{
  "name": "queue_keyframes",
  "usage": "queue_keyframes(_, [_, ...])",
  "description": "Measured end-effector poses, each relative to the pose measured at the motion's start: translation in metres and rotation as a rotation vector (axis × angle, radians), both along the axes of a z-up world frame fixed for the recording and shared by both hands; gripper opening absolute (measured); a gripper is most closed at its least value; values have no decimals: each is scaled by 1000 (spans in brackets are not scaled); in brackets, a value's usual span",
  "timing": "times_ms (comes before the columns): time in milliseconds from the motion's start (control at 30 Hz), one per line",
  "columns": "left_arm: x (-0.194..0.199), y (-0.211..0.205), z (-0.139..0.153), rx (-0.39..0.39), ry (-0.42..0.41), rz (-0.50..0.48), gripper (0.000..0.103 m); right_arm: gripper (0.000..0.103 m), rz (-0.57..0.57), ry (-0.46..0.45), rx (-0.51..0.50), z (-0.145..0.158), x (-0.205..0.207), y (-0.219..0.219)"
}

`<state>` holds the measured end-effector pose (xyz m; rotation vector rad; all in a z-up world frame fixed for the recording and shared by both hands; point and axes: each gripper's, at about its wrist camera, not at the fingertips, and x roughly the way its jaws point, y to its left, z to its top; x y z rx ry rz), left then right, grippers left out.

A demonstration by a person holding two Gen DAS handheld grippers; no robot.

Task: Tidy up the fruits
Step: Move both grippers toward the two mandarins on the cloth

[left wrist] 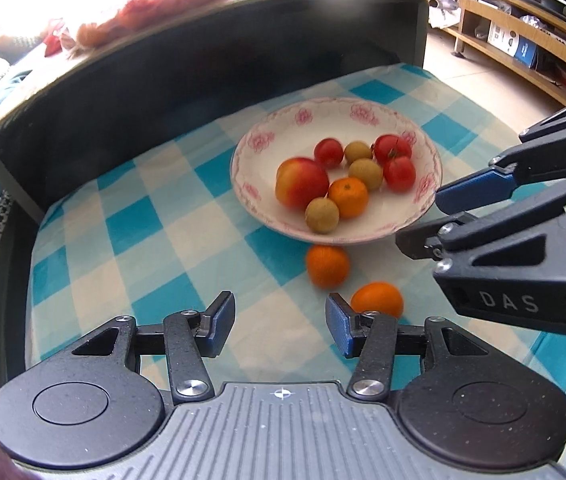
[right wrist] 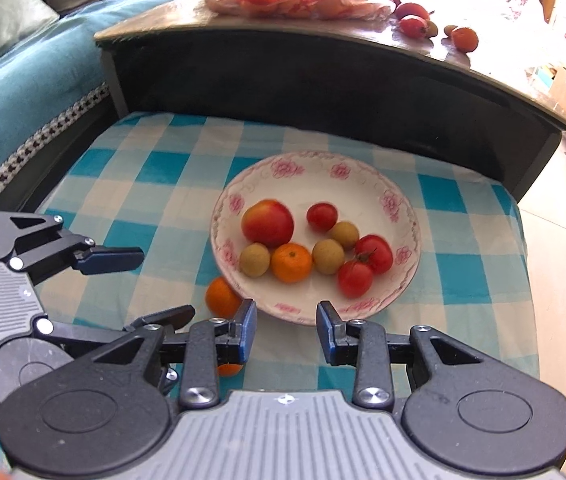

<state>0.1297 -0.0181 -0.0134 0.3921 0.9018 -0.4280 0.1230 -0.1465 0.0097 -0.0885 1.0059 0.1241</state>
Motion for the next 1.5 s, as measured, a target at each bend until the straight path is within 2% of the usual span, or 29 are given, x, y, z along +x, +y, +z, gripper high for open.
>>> queue_keyframes(667, [-7, 33, -17, 55, 43, 26, 60, 36, 96, 100, -67, -24, -12, 37])
queue_keyframes(967, [-8, 43, -23, 56, 62, 43, 60, 36, 143, 137, -83, -38, -15, 50])
queue_keyframes(1333, [-6, 44, -25, 43, 73, 51, 61, 36, 137, 175, -72, -52, -9, 51])
queue_keyframes(1500, [-4, 46, -20, 18, 68, 63, 61, 36, 84, 200, 22, -52, -2, 35])
